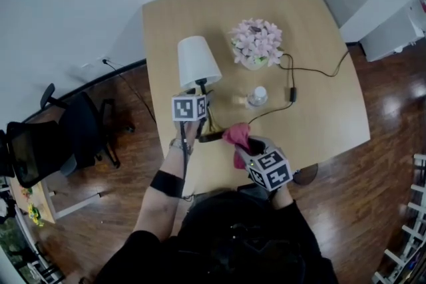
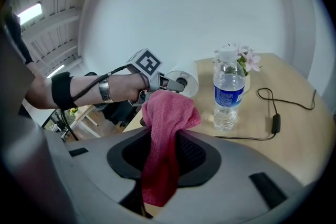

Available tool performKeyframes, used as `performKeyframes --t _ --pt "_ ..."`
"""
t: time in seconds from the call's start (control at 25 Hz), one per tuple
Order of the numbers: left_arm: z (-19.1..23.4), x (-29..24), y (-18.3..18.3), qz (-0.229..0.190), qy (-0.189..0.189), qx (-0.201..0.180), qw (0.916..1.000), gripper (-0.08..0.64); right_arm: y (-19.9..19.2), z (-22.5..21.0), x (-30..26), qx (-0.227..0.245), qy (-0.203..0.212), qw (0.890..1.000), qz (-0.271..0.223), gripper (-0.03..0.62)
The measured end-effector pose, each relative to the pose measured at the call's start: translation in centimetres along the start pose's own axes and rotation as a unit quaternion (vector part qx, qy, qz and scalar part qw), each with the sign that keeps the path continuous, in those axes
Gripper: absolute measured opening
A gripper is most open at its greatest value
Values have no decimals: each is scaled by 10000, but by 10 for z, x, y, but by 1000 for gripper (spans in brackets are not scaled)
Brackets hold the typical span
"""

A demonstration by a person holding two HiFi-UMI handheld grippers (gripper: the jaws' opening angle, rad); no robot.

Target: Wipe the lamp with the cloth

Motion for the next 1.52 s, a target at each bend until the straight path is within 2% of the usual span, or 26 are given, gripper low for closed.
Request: performKeyframes --t 0.12,0.28,0.44,0.52,0.6,0.76,1.2,1.52 --pt "4 -16 4 38 193 67 9998 309 3 -5 -1 46 101 9999 47 127" --pt "11 -30 1 112 406 176 9990 219 3 -13 -3 104 220 9997 54 127" --pt "14 -36 3 158 565 119 9982 169 2 -21 -5 128 318 9993 119 127" --pt "12 -34 5 148 609 67 9980 162 1 -25 -5 153 359 9991 159 127" --pt "10 -32 4 182 616 101 9979 126 -1 -27 -6 151 398 9989 195 127" --pt "9 -27 -2 262 587 194 9977 114 -3 -31 -6 140 427 9987 232 127" --pt "-10 26 18 -549 610 223 9964 81 -6 -18 1 267 515 9983 109 127" --pt "-30 55 20 -1152 687 -73 9909 77 -11 -17 14 315 492 9983 -20 127"
Point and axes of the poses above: the fingertips, and each gripper's own axes: x backward along the fingers, z to its left, y out of its top, the point moved 3 cm from there along x, backward along the fingers, and after that the axes turned 7 degrees about x, right-handed, at the moved point
